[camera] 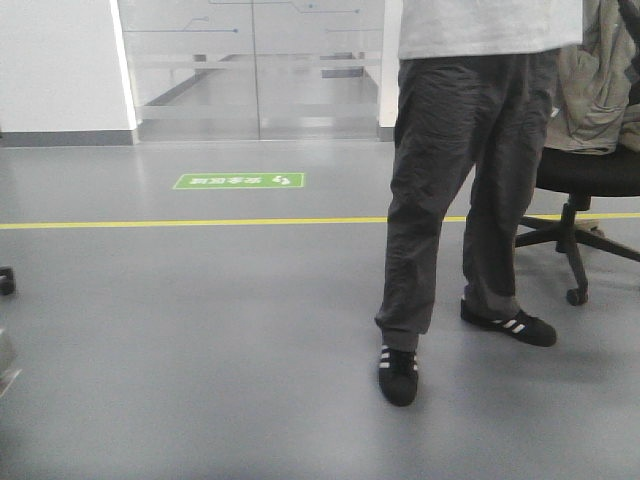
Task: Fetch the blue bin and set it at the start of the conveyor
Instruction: 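Drive the base to the red conveyor holding the bin in both grippers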
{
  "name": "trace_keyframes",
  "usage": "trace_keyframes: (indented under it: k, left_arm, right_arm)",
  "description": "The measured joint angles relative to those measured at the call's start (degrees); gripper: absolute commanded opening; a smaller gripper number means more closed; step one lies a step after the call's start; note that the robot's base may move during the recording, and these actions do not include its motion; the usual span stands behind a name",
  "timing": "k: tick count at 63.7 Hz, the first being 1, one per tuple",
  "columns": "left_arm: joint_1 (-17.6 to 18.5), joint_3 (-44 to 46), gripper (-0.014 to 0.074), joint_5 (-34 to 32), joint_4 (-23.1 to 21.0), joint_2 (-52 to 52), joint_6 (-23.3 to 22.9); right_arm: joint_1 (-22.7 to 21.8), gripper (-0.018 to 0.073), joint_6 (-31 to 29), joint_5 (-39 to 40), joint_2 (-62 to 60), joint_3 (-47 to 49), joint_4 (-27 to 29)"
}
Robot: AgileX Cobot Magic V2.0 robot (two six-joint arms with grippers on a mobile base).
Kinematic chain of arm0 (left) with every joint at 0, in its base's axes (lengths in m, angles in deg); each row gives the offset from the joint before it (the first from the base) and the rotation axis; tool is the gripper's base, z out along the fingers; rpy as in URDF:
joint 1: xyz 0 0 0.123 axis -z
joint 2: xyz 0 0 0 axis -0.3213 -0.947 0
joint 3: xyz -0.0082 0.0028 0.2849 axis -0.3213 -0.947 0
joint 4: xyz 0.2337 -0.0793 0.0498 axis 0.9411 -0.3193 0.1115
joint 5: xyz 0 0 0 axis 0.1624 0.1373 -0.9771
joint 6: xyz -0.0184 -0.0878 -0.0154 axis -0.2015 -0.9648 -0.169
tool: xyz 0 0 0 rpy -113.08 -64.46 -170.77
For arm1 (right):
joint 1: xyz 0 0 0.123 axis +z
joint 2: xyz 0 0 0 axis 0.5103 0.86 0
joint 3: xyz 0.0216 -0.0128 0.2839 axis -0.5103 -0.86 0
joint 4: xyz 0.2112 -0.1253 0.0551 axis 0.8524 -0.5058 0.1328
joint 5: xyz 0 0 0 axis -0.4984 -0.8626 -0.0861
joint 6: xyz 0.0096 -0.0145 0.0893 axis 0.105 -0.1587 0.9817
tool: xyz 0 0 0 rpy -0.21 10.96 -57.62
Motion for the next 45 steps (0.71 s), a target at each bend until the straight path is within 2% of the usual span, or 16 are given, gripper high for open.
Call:
trace_keyframes:
  k: [45]
  left_arm:
    - [0.00, 0.00, -0.0111, 0.00, 0.19, 0.00, 0.00]
  right_arm:
    - [0.00, -0.0162, -0.12, 0.00, 0.00, 0.00, 0.62]
